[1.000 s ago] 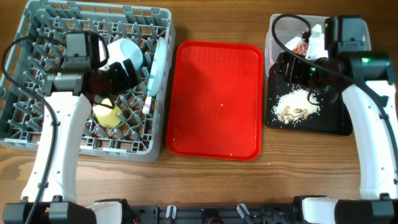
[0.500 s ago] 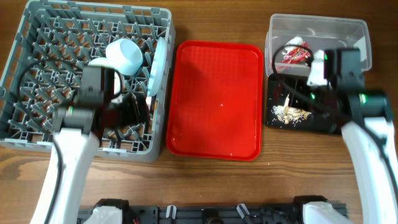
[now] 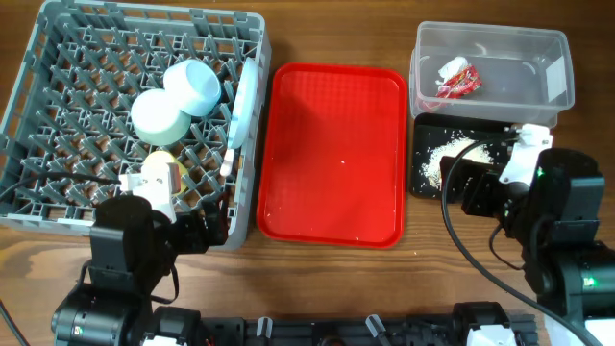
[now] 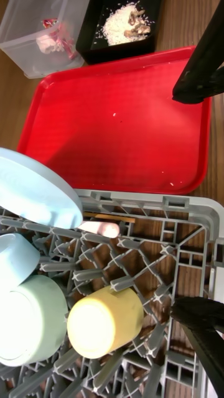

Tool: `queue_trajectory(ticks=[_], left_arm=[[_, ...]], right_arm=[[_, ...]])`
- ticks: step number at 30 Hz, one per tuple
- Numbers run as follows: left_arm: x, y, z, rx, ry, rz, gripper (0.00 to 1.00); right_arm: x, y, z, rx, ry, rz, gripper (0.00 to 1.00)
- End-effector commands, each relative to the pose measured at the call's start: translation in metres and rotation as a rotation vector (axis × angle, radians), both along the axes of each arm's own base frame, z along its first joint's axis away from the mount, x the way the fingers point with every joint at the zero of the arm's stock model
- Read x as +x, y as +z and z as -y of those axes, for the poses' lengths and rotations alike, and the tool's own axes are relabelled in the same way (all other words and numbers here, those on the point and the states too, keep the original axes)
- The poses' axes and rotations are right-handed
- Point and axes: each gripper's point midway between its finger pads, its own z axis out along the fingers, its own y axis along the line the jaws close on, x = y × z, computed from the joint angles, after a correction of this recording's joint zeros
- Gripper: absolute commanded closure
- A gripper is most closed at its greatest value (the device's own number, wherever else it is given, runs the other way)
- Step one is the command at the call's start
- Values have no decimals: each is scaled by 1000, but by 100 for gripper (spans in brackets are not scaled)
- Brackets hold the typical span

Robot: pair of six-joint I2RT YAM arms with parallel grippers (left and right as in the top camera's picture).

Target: Sort waste into correct bins and load items into the dishwasher rack

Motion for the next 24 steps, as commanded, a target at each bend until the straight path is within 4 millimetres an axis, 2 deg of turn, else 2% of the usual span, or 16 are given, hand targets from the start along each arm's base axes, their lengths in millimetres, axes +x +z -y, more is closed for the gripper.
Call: queue_trajectory(ticks=[1,8,10,14,17,19,21,24], left_arm=[[-5,-9,1,13,-19,-31,0],[-7,-11,1,16,-19,-46,0],[-7,-11,1,16,-19,-46,0],[-7,-11,1,16,-19,-46,0],[-7,-11,1,16,-19,-46,0],[-7,-11,1,16,-19,-46,0],[-7,-11,1,16,-19,-46,0],[-7,-11,1,16,-19,-46,0]], right_arm=[[4,-12,3,-15,-11,-43,0],[18,-42,2,-19,-9,-168,0],[19,-45,2,-19,-10,-178,0],[15,-36,2,-18,-10,-144,0],[6,-18,3,-16,-10,-65,0],[-6,-8,12,-86,-18,7,0],[-15,-2,13,-87,-20,85,0],[-17,2,12,-81,-25,272,0]])
